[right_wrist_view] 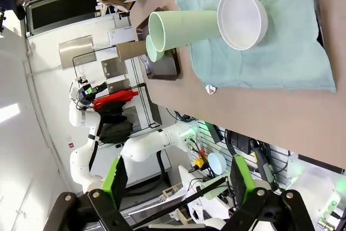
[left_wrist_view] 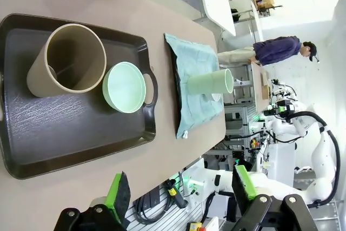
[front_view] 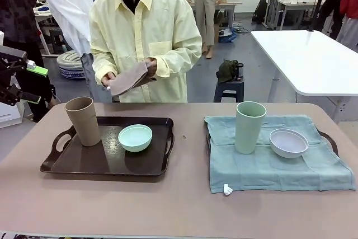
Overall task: Set up a tray with a mat and arrange the tableware.
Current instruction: Pick up the Picnic Bowl and Reusable plastic cup from the Handle tray in front of the human's position and hold them in the air.
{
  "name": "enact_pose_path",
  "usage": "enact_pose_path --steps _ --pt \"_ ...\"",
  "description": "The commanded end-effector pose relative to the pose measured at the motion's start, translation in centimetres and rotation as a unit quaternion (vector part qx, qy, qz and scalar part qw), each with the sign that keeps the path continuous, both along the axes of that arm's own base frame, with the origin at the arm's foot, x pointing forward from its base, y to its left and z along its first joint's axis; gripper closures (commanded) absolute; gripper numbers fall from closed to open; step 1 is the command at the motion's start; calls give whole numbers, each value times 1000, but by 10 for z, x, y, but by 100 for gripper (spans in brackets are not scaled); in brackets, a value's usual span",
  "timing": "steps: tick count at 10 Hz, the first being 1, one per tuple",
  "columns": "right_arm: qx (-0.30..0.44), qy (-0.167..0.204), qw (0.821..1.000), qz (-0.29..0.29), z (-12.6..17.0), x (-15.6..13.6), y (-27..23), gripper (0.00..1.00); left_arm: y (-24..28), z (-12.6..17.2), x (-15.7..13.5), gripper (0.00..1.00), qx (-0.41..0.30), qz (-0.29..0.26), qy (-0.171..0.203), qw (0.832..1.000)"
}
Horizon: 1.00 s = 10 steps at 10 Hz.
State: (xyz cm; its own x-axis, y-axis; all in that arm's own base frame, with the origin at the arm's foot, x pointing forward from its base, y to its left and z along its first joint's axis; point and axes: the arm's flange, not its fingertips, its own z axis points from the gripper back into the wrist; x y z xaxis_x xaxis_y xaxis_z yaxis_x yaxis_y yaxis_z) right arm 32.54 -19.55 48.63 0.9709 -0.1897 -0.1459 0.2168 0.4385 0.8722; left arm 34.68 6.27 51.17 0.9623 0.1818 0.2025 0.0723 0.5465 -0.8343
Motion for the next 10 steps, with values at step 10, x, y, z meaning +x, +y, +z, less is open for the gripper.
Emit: enact_pose_path --steps 10 --pt "-87 14 994 63 19 26 59 0 -6 21 15 0 29 -55 -49 997"
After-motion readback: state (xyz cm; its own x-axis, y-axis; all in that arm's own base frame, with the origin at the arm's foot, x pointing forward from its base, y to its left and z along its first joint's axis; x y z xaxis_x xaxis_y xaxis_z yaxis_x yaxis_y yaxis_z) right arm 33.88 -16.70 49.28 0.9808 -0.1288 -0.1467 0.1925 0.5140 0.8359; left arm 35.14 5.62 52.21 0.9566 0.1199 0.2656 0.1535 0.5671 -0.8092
